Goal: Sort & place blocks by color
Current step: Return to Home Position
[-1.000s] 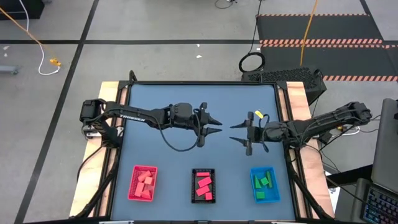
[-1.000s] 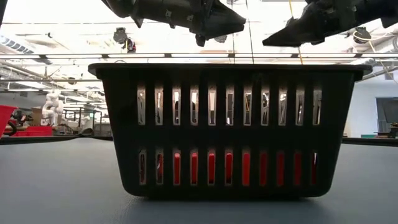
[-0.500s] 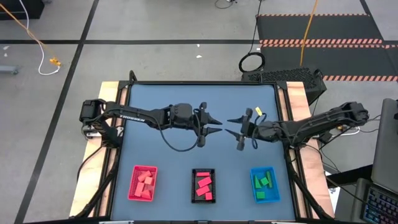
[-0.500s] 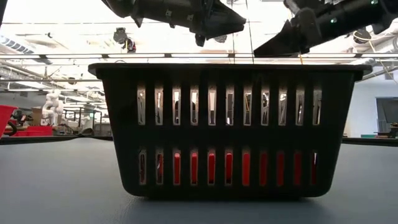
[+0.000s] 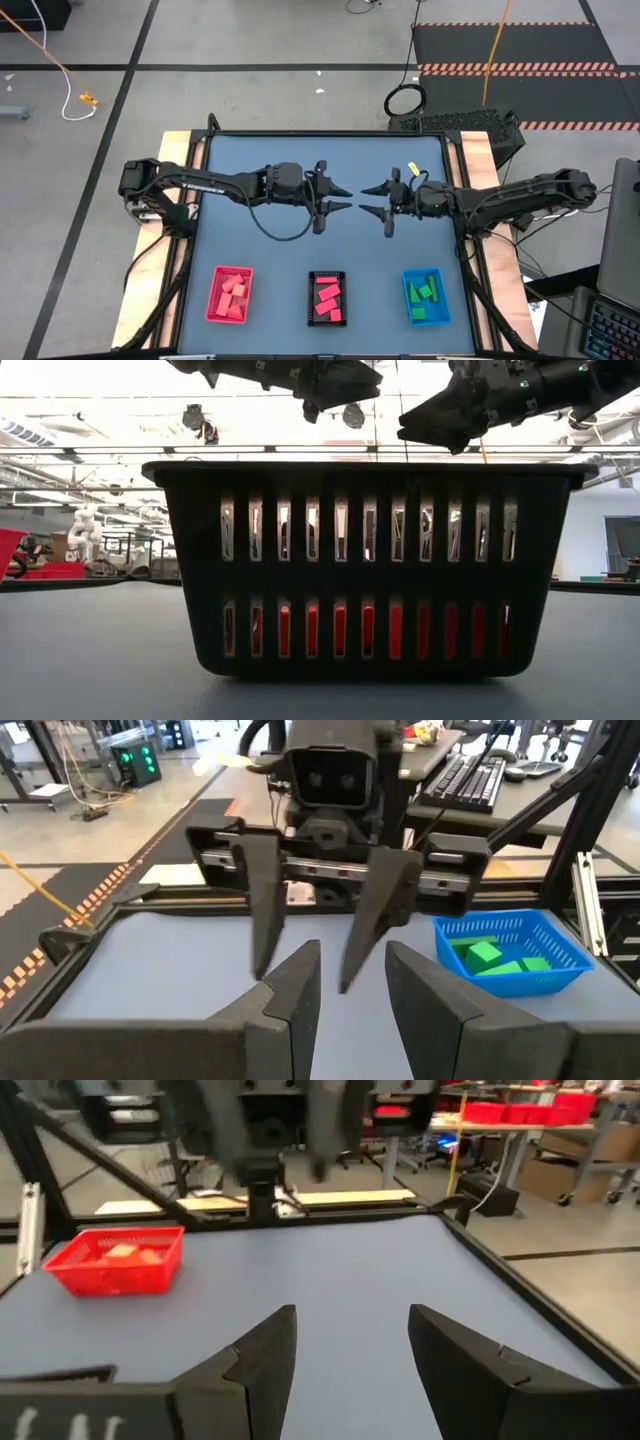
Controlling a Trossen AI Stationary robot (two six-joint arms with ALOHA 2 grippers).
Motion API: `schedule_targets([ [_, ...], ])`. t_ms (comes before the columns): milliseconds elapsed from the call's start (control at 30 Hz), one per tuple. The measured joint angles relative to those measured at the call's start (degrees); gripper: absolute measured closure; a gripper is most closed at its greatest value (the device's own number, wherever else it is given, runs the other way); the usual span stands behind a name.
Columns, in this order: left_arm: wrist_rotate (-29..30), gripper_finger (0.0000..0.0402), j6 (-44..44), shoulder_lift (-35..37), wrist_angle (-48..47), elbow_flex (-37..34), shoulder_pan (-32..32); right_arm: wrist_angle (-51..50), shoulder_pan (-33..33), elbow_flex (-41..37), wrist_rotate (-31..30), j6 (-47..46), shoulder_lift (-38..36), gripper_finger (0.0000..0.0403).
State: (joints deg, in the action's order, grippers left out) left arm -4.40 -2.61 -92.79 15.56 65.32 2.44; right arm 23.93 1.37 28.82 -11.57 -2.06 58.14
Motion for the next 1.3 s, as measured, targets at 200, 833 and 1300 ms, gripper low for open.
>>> schedule_targets([
  [200, 0.0, 0.0284, 0.9, 0.3, 3.8, 0.0, 0.0, 1.8, -4.4, 0.0, 6.0, -0.7, 0.0, 0.0216],
  [833, 2.9, 0.0284, 3.9, 6.0, -11.5, -6.7, 2.1, -13.6, -5.4, 0.0, 7.4, -4.1, -2.7, 0.0216],
  [1300, 11.4, 0.0284, 10.7, 32.3, -2.7, -36.9, -0.8, -34.0, -3.2, 0.0, 8.8, -9.3, -11.9, 0.0216],
])
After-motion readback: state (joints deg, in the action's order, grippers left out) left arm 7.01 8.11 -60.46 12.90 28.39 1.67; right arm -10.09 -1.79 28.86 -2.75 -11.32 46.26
